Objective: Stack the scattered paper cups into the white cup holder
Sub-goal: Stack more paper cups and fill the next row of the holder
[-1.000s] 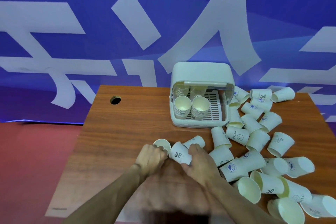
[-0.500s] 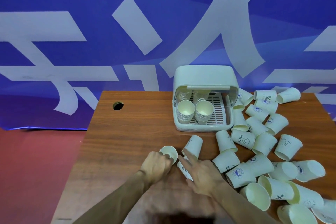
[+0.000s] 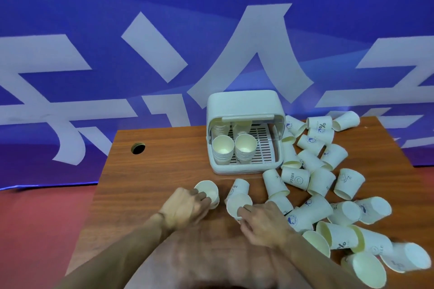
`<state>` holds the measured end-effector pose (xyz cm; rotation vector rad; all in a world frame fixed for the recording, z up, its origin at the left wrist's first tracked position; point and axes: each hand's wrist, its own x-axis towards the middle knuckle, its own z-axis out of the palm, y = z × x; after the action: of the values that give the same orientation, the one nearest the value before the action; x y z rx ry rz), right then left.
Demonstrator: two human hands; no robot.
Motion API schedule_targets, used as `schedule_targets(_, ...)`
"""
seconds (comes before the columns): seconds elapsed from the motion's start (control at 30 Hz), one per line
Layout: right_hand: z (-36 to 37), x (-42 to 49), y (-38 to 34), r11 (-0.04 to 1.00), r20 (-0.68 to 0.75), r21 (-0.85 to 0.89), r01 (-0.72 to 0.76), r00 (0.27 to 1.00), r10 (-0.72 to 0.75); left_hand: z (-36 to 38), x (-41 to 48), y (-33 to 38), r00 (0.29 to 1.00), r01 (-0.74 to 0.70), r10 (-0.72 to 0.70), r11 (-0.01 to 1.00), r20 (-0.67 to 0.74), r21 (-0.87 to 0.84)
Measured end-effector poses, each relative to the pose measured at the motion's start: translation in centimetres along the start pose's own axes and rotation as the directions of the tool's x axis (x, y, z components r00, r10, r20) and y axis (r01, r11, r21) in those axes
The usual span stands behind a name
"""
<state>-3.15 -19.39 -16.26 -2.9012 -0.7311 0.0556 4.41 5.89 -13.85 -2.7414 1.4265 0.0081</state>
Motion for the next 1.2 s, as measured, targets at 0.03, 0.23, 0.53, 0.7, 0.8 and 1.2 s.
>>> schedule_targets(0.03,-0.8,0.0,0.5,0.999,-0.057,0.031,-0.037,0.998,0.039,-0.8,0.4,-0.7,0.998,0.003,-0.003,1.000,-0.056,-0.002)
schedule_targets(0.23,-4.5,1.9,4.0,0.980,-0.350,0.152,-0.131,0.920,0.177,-5.4,3.7,-4.4,0.951,0.038,-0.037,0.999,-0.307,-0.003)
schedule_targets(0.53,-6.3,6.1,10.3,0.974,-0.536,0.174,-0.143,0.816,0.216,-5.4,8.9,-6.0,0.951,0.158,-0.172,0.985,-0.258,-0.073)
schedule_targets(0.7,-4.8,7.9,12.3,0.985,-0.447,0.168,-0.047,0.887,0.119,-4.2,9.8,-6.1,0.972,0.195,-0.200,0.979,-0.124,-0.052)
schedule_targets(0.8,-3.9,9.0,12.7,0.970,-0.345,0.238,-0.038,0.931,0.121,-3.7,10.4,-6.5,0.984,0.167,-0.168,0.986,-0.062,-0.023)
schedule_targets(1.2,-0.7,12.0,13.6,0.963,0.018,0.201,-0.178,0.984,0.178,-0.3,13.8,-7.1,0.957,0.220,-0.192,0.969,0.217,-0.115)
